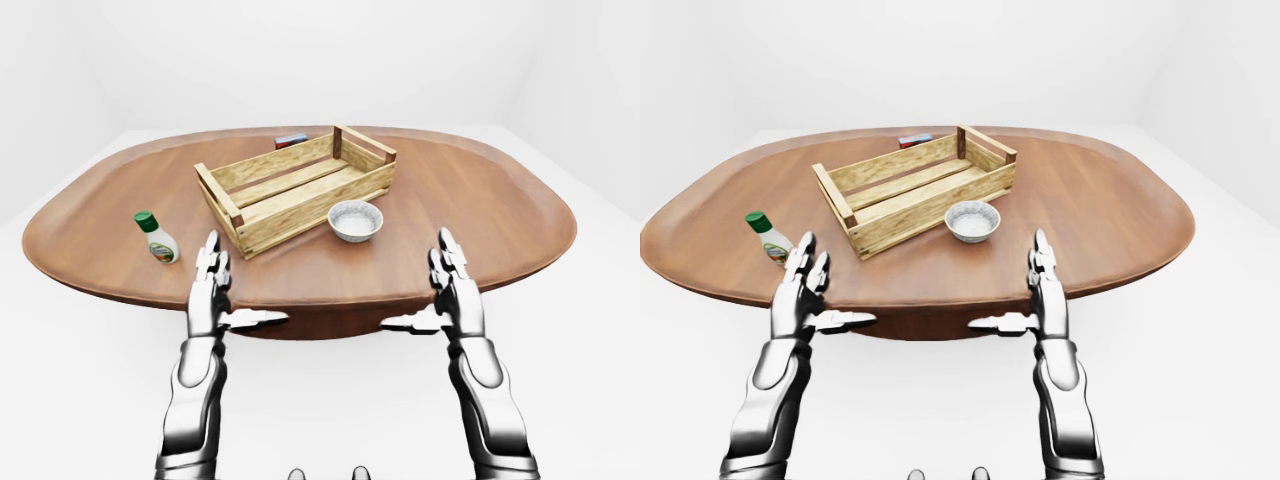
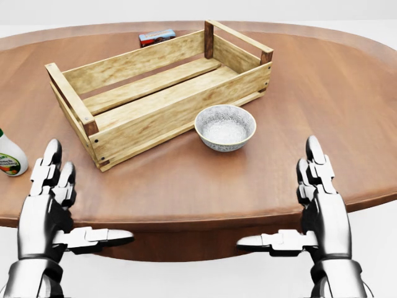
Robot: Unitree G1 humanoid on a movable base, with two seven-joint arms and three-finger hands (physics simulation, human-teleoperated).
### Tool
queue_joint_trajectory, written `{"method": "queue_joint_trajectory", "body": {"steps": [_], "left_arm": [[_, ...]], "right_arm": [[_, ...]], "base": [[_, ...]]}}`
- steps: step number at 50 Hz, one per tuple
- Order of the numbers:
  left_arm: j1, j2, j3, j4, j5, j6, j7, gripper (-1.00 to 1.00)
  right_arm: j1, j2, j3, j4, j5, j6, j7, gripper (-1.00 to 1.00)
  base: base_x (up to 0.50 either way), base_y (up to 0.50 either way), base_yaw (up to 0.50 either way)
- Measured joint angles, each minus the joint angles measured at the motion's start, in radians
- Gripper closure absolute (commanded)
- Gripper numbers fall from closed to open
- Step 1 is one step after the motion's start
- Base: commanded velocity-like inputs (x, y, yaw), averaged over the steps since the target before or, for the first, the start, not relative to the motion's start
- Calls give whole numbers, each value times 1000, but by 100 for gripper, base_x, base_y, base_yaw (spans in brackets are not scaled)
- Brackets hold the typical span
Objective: Pick up the salad dressing and put it in the tray.
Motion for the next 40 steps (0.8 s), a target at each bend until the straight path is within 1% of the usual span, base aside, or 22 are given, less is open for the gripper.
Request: {"method": "queue_joint_trajectory", "body": {"steps": [3,7,12,18,20,23,26,30,36,40], "left_arm": [[-20,43,84,-86,-51,0,-14,-100],[-49,111,207,-167,-119,0,-27,-100],[-80,202,348,-218,-196,0,-38,-100],[-100,297,484,-232,-269,0,-51,-100],[-104,326,525,-229,-291,0,-54,-100],[-108,366,580,-224,-321,0,-55,-100],[-109,403,630,-219,-352,0,-56,-100],[-109,446,689,-205,-387,0,-53,-100],[-104,487,742,-189,-421,0,-51,-100],[-101,505,766,-183,-436,0,-51,-100]], "right_arm": [[21,-18,-71,-160,3,0,33,-100],[36,-35,-215,-357,33,0,90,-100],[40,-69,-462,-555,131,0,158,-100],[58,-140,-754,-697,308,0,184,-100],[64,-163,-838,-728,361,0,188,-100],[73,-195,-929,-765,406,0,189,-100],[69,-230,-979,-789,386,0,174,-100],[63,-282,-969,-810,250,0,159,-100],[27,-295,-934,-836,49,0,233,-100],[3,-288,-919,-847,-42,0,295,-100]], "base": [[0,0,0],[0,0,0],[0,0,0],[0,0,0],[0,0,0],[0,8,0],[0,50,0],[0,50,0],[2,50,0],[14,50,0]]}}
